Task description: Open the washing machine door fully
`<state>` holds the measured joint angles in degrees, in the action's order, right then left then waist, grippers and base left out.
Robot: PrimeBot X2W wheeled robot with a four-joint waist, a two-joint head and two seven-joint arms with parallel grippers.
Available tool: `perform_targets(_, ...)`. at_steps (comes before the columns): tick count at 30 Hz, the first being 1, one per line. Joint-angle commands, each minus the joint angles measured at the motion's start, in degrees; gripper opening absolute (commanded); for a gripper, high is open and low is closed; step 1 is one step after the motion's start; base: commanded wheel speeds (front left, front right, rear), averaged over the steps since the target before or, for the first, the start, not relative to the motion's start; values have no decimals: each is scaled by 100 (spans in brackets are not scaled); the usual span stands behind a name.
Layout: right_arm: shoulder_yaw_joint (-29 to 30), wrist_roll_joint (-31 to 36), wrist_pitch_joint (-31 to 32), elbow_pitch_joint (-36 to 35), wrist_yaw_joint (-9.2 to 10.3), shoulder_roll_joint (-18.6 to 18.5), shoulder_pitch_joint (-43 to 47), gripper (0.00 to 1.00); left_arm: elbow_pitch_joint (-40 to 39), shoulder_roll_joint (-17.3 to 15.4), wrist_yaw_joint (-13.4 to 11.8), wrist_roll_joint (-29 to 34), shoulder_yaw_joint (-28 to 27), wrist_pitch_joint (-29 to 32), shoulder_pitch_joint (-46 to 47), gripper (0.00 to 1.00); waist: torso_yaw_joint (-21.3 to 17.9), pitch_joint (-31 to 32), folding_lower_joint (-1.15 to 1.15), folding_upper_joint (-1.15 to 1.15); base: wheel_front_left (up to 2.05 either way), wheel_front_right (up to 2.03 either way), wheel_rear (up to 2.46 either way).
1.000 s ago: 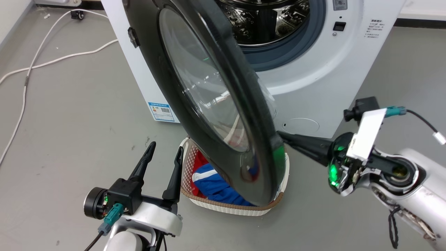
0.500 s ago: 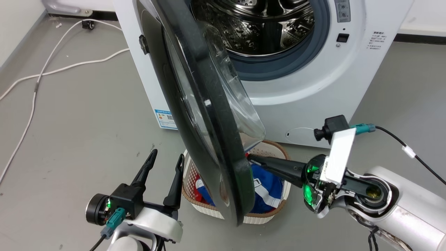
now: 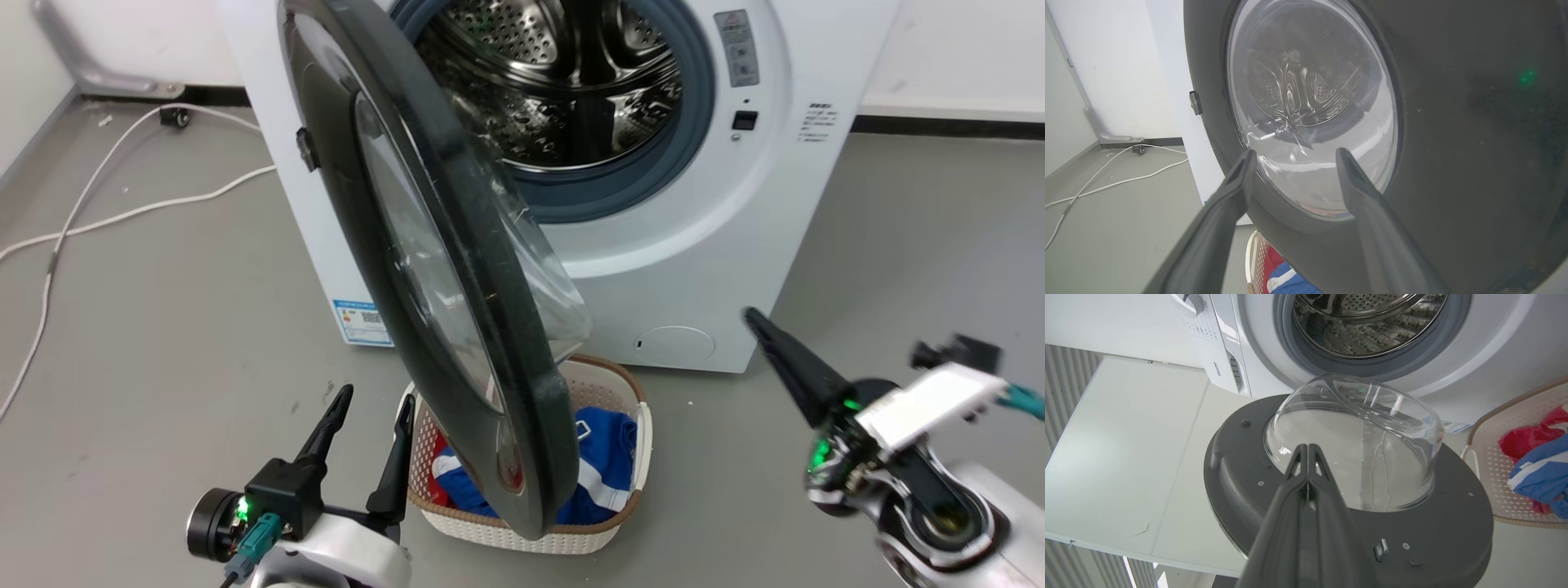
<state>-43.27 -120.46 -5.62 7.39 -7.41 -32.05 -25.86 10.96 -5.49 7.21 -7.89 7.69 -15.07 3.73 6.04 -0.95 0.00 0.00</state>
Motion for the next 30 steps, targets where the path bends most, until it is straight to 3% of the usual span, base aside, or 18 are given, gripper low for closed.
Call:
perform_targets(1, 223, 210, -355, -97, -15, -110, 372, 0, 14, -53, -16, -30, -15, -14, -94, 100, -126, 100, 0, 0, 0, 0, 0)
perform_targets(6, 676, 955, -894, -148, -15, -267, 1035, 0, 54, -119, -43, -85, -69, -14, -213, 100, -329, 185, 0, 0, 0, 0, 0)
perform_targets(9, 1102, 1713, -952, 67, -15, -259, 1370, 100, 90, -151, -68, -112, -102, -14, -269, 100, -456, 231, 0, 0, 0, 0, 0)
perform_targets(17, 2769, 5108, -949, 615, -15, 434, 1871, 100, 124, -218, -120, -181, -134, 12, -332, 100, -699, 279, 0, 0, 0, 0, 0)
perform_targets(18, 2769, 5108, -949, 615, -15, 434, 1871, 100, 124, -218, -120, -181, -134, 12, -332, 100, -699, 279, 0, 0, 0, 0, 0)
perform_targets(20, 3134, 6288, -950, 629, -14, 561, 1962, 100, 124, -233, -122, -192, -137, 17, -334, 100, -719, 285, 0, 0, 0, 0, 0)
perform_targets(26, 4052, 9231, -807, 180, -14, 1352, 2334, 100, 110, -238, -184, -241, -149, 50, -309, 100, -694, 287, 0, 0, 0, 0, 0)
perform_targets(30, 4358, 10588, -376, -459, -8, 1967, 2747, 100, 126, -253, -224, -284, -174, 44, -294, 100, -656, 280, 0, 0, 0, 0, 0)
